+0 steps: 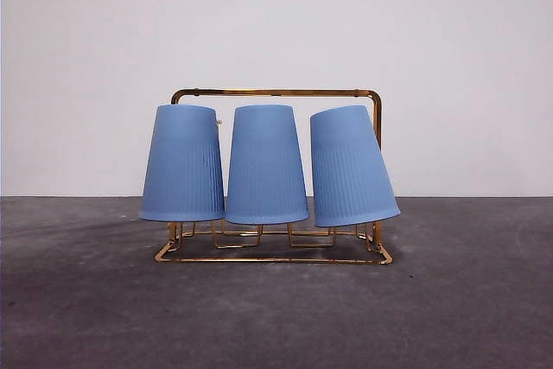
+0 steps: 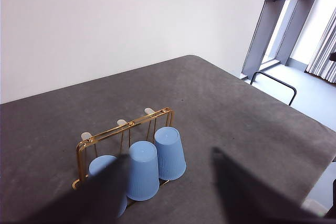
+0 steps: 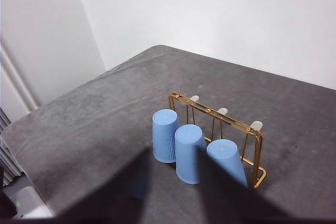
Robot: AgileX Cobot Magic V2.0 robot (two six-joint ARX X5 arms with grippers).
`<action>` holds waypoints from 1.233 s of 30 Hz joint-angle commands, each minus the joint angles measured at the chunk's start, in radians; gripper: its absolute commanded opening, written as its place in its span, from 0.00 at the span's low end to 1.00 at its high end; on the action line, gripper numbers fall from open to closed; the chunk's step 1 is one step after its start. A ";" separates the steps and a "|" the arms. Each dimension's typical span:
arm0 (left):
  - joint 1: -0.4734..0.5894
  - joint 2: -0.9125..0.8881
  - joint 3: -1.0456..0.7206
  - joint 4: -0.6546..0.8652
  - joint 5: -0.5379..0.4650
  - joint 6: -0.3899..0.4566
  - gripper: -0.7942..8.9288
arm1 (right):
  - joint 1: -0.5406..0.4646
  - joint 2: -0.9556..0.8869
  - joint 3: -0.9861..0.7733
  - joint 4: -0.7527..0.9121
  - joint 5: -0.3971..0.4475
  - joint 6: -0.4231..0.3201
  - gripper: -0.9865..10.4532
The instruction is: The left arm pick up the left cup on cup holder and place it on desk, then the right arm insert the right cup into the first cup, and then the left arm insert the mid cup into the first cup
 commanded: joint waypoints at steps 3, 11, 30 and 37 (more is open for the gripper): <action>-0.005 0.010 0.014 0.013 0.001 0.014 0.65 | 0.004 0.010 0.021 0.006 -0.001 0.026 0.50; -0.005 0.018 0.014 0.014 0.001 0.013 0.67 | 0.004 0.011 0.021 0.005 -0.001 0.037 0.52; -0.010 0.021 0.013 -0.016 0.001 0.014 0.66 | 0.069 0.466 0.005 0.069 0.008 -0.065 0.52; -0.010 0.021 0.012 -0.028 0.001 0.013 0.66 | 0.134 0.589 -0.115 0.248 0.109 -0.072 0.52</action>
